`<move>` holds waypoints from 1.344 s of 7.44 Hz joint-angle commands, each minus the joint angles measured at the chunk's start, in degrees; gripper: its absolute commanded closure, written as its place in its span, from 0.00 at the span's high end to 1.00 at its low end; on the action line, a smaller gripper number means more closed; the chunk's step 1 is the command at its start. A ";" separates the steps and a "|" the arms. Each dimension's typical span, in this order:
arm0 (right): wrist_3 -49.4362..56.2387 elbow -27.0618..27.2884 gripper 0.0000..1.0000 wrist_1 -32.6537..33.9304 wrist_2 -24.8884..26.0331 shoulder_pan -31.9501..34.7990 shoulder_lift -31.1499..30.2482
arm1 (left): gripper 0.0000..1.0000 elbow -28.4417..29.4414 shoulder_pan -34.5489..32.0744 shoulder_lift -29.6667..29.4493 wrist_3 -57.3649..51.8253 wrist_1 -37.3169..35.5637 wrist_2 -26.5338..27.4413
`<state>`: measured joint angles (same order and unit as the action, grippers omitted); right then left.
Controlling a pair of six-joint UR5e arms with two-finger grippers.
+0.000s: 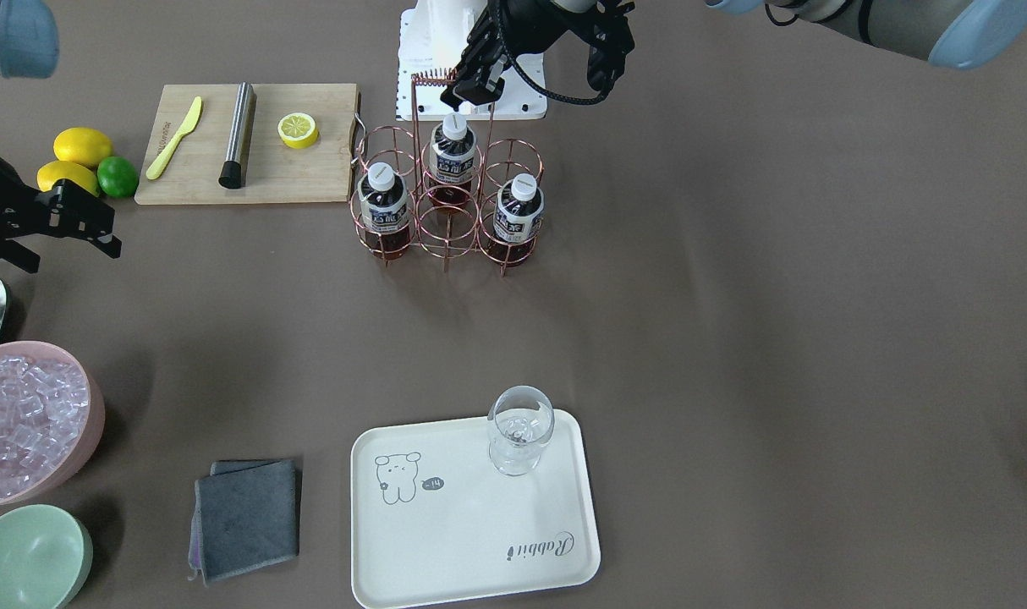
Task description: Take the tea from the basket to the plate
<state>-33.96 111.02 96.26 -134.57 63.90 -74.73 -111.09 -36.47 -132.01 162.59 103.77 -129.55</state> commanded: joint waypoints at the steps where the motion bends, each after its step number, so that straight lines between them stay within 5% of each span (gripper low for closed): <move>1: -14.52 1.64 1.00 -0.46 -0.51 -5.62 3.62 | 0.00 0.08 0.00 0.00 -0.08 0.20 0.00; 5: -36.31 -1.32 1.00 -0.11 2.04 -15.01 12.13 | 0.00 0.08 0.00 0.18 -0.08 0.56 0.00; 8: -38.03 -3.43 1.00 16.71 2.47 -17.57 23.27 | 0.00 0.08 0.00 0.18 -0.08 0.56 0.00; 10: -38.02 -3.44 1.00 18.70 2.65 -19.41 24.80 | 0.00 0.35 0.00 0.09 -0.08 0.56 0.00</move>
<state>-71.82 107.88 111.73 -132.17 46.37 -52.56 -110.95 -36.47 -131.84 162.51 104.29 -129.55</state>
